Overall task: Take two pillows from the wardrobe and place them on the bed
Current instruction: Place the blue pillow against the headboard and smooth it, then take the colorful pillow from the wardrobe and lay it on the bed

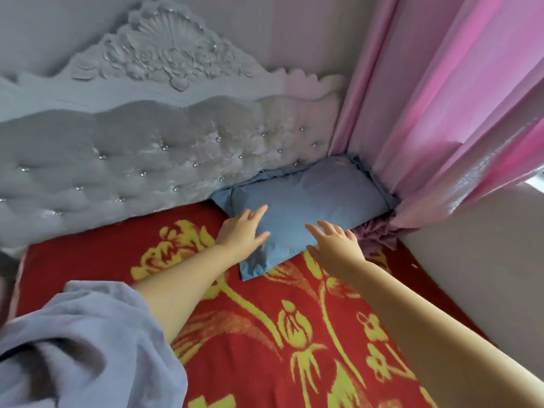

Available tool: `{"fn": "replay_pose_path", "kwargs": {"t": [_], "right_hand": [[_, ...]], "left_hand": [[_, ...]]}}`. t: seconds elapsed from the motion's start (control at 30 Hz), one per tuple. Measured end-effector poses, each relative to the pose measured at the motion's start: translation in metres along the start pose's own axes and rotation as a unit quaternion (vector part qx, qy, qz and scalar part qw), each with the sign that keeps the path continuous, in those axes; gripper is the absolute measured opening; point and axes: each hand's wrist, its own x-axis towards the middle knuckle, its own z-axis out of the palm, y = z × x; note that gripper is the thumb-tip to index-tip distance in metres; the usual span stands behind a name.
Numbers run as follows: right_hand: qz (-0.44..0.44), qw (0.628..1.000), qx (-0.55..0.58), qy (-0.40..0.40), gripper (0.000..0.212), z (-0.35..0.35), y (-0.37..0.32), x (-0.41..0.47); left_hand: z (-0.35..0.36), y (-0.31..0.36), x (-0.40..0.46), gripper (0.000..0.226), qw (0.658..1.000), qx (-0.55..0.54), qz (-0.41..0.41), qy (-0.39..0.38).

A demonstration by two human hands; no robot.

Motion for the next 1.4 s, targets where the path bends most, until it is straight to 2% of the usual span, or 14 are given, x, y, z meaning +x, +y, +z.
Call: {"fn": "replay_pose_path", "kwargs": {"t": [0.2, 0.33, 0.4, 0.5, 0.63, 0.7, 0.8, 0.9, 1.0, 1.17, 1.4], "right_hand": [[-0.121, 0.992, -0.005, -0.026, 0.055, 0.008, -0.100, 0.024], [-0.154, 0.988, -0.008, -0.005, 0.055, 0.028, -0.175, 0.037], [-0.137, 0.991, -0.001, 0.005, 0.055, 0.041, -0.224, 0.038], [-0.105, 0.994, 0.021, 0.033, 0.055, 0.063, -0.319, 0.030], [-0.001, 0.993, 0.065, 0.096, 0.052, 0.081, -0.436, 0.021], [0.047, 0.994, 0.074, 0.071, 0.050, 0.082, -0.489, 0.011], [0.067, 0.995, 0.064, 0.030, 0.051, 0.066, -0.557, -0.007], [0.105, 0.991, 0.084, 0.025, 0.052, 0.038, -0.587, -0.028], [0.162, 0.981, 0.098, 0.032, 0.053, 0.018, -0.597, -0.055], [0.215, 0.972, 0.085, 0.043, 0.054, 0.016, -0.608, -0.106], [0.210, 0.975, 0.051, 0.055, 0.057, 0.019, -0.626, -0.165]], "left_hand": [[-0.022, -0.065, -0.052, 0.063, 0.996, 0.029, -0.079, 0.029], [-0.041, -0.131, -0.098, 0.063, 0.994, 0.049, -0.087, 0.050], [-0.053, -0.174, -0.126, 0.061, 0.993, 0.062, -0.081, 0.064], [-0.076, -0.251, -0.172, 0.059, 0.993, 0.073, -0.082, 0.046], [-0.111, -0.344, -0.220, 0.055, 0.997, 0.075, -0.033, 0.013], [-0.130, -0.380, -0.247, 0.053, 0.998, 0.067, -0.004, 0.016], [-0.165, -0.423, -0.280, 0.052, 0.998, 0.056, -0.007, 0.003], [-0.205, -0.437, -0.286, 0.055, 0.997, 0.056, -0.011, -0.057], [-0.235, -0.432, -0.282, 0.059, 0.993, 0.052, 0.022, -0.102], [-0.246, -0.422, -0.301, 0.053, 0.992, 0.026, 0.080, -0.094], [-0.244, -0.412, -0.354, 0.053, 0.989, 0.032, 0.102, -0.100]]}}
